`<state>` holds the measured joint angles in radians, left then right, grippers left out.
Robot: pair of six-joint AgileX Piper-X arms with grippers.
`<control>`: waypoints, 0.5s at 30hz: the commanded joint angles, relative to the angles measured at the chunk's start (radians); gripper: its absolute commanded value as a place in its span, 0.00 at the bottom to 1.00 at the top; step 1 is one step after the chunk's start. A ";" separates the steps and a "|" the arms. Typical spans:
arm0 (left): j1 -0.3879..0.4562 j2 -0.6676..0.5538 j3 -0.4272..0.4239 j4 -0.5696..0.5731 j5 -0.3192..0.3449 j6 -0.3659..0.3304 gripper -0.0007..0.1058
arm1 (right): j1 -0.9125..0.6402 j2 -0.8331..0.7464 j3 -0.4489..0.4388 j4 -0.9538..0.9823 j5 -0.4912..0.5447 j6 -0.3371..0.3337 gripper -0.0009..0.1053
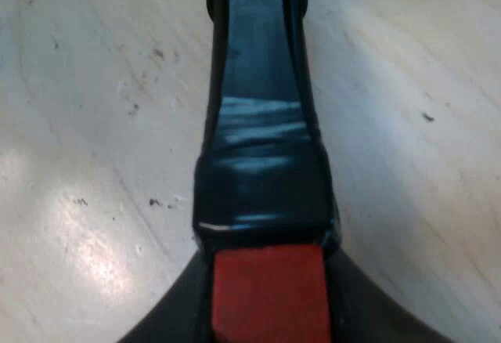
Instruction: Grind coffee beans and then tamp
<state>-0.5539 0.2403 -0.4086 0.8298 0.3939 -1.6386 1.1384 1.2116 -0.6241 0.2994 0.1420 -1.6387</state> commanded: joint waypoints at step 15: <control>-0.004 0.095 -0.008 0.003 -0.001 0.050 0.57 | -0.006 0.053 0.041 -0.035 0.019 0.027 0.01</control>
<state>-0.5539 0.3355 -0.4086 0.8356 0.3939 -1.5945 1.1384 1.2722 -0.5879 0.2655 0.1482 -1.6217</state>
